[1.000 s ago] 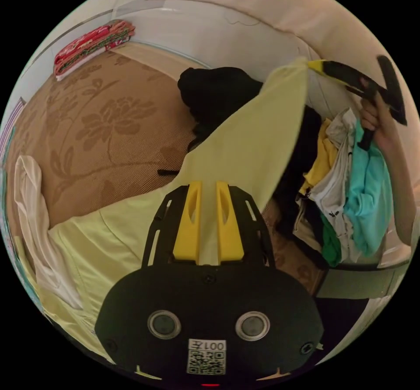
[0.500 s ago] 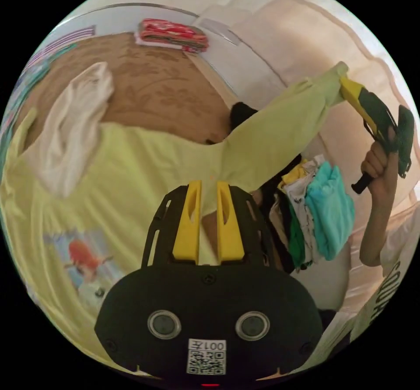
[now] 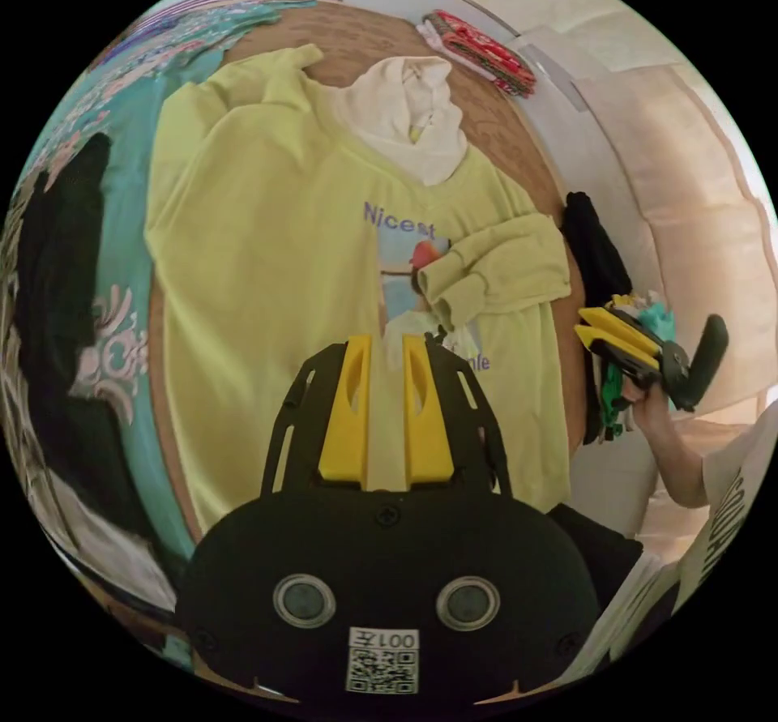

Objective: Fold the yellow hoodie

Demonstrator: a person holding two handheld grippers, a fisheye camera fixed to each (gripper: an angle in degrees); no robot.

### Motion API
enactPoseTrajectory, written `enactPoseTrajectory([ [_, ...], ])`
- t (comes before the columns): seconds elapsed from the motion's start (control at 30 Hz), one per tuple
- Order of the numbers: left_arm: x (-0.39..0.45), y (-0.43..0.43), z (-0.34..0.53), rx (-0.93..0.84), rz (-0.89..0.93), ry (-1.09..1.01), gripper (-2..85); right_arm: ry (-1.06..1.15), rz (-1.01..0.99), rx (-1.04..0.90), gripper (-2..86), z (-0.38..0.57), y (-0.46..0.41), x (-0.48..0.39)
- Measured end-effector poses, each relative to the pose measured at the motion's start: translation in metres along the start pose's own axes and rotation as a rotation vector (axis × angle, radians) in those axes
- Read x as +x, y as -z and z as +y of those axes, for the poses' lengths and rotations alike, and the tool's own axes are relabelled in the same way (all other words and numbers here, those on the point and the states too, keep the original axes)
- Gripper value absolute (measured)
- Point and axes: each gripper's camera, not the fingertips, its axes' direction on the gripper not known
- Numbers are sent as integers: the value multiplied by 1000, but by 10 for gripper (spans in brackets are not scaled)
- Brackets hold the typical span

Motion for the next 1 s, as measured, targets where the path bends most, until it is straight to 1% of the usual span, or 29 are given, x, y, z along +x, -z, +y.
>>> enactPoseTrajectory([
  [0.07,4,-10,-25,37,72,-67,31,-53,27,-42,80,-6,-11,21],
  [0.13,5,-15,-45,64,100,-90,37,-51,-17,-49,83,-14,-20,27],
  [0.27,-8,-31,-84,35,161,-86,37,27,-63,-22,92,-37,-36,-19],
  [0.33,-14,-38,-95,-14,194,-102,33,21,-95,-15,94,-48,-47,-43],
  [0.4,-18,-46,-103,-79,168,-126,19,-22,-109,-4,89,-61,-64,-72],
  [0.53,-24,-41,-112,-81,163,-194,-7,-70,7,-12,71,-77,-94,-109],
  [0.6,-27,-35,-115,-68,180,-215,-9,-118,106,-43,30,-78,-108,-124],
  [0.67,-32,-26,-119,-53,206,-226,-9,-142,183,-21,15,-71,-102,-129],
  [0.8,-45,-9,-124,-3,287,-208,-9,-303,94,66,10,-37,-57,-120],
  [0.87,-60,-3,-129,-6,394,-167,-9,-347,57,74,15,-23,-44,-119],
  [0.93,-69,-4,-133,-27,460,-152,-9,-340,-17,64,28,-18,-38,-123],
  [1.0,-71,-2,-135,-20,501,-153,-10,-307,-66,83,67,-25,-32,-131],
])
